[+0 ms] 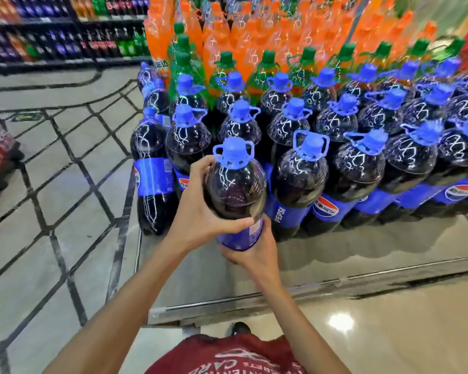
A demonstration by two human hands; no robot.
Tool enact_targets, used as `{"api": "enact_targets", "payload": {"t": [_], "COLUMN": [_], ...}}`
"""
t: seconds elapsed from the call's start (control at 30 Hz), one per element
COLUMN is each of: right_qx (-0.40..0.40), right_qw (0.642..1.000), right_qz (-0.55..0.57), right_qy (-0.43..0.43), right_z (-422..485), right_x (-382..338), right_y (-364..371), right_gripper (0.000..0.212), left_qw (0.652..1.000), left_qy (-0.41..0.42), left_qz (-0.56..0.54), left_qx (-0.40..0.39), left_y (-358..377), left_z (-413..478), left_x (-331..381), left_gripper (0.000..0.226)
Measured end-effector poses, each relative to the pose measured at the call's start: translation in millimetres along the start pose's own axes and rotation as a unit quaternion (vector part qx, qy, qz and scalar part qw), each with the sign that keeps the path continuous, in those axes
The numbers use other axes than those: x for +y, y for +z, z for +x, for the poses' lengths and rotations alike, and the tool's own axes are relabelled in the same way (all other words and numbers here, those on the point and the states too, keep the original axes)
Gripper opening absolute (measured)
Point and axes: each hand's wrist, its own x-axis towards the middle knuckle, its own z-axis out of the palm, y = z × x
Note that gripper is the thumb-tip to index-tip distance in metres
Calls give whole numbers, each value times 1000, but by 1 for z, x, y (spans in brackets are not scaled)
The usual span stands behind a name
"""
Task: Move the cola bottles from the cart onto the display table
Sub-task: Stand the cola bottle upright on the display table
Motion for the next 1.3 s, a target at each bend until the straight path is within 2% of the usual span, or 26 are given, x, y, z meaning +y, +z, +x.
{"api": "enact_targets", "payload": {"t": [0.23,0.47,0.67,0.87,1.1,1.3], "right_qx": [57,158,221,247,269,280], "right_qw": [997,980,966,960,953,950], "right_qz": [-40,-117,-128,-128,-133,-124], "right_qy": [-21,-5,34,40,53,56], "right_z": [11,2,0,6,12,11], "right_x": [10,10,7,5,9,9], "right_y": [9,28,39,51,59,62], "right_gripper": [88,107,107,105,106,104], "left_qw": [999,998,995,992,993,988], "left_qy": [17,22,37,51,37,80], "left_qz": [16,-1,-11,-7,16,49], "left_qx": [-25,-62,-93,-119,-114,-119], "left_y": [6,1,0,-2,0,1], "left_z": [18,23,28,38,42,47], "left_x": [-19,-34,-43,-52,-52,-55], "left_gripper": [110,112,115,116,114,118]}}
